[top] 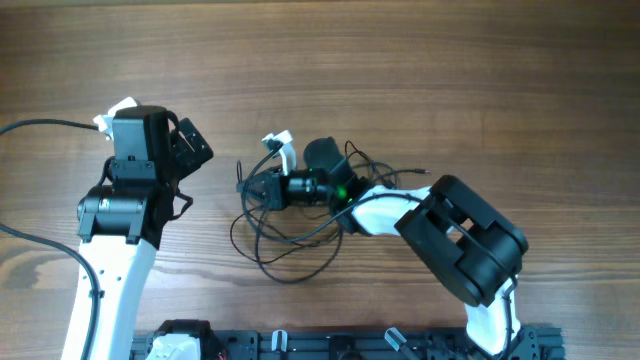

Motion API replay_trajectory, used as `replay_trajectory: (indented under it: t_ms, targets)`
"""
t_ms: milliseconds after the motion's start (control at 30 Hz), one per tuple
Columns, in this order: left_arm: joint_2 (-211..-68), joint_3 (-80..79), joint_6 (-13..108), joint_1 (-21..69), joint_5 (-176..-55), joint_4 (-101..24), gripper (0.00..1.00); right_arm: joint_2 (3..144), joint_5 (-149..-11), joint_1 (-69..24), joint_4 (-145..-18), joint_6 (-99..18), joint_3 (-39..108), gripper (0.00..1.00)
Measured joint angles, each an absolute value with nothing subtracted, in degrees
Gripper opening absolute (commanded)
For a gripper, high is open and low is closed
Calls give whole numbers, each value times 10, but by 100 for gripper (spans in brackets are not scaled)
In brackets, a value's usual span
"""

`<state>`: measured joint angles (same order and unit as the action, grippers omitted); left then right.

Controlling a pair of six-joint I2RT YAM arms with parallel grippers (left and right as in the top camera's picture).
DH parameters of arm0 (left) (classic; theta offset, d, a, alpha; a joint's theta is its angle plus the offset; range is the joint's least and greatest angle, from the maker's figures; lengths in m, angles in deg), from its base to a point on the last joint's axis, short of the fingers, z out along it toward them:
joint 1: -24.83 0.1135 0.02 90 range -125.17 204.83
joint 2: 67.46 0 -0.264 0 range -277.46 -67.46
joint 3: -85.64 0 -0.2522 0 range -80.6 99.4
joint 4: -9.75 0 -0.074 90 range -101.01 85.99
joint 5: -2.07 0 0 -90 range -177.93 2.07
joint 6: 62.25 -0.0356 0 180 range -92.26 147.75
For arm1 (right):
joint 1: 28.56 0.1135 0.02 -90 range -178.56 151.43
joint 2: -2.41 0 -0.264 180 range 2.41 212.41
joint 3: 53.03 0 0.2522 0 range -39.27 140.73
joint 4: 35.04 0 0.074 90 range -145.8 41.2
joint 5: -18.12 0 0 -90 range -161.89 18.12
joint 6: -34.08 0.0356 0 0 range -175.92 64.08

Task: Untangle cables

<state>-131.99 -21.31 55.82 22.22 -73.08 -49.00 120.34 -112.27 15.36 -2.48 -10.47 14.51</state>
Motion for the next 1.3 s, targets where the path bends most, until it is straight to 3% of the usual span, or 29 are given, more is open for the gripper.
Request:
replay_trajectory:
  t_ms: [200,467,633,967,1300]
  targets:
    - [-1320,-213,558,222,-731,-490,100,1131,-1169,81,-66,-114,145,5]
    - [-1319,-213,558,222,-731,-490,100,860,-1092,-17,-358,-193,152,5]
    - [-1319,-213,558,222,-731,-490,100,700,-1038,-108,-477,-232,162,5]
    - [-1319,-213,558,222,-731,-490,100,575,-1018,-244,-501,-248,259,4]
    - [-1319,-213,558,222,-731,-490,100,592,-1018,-258,-495,-275,410,4]
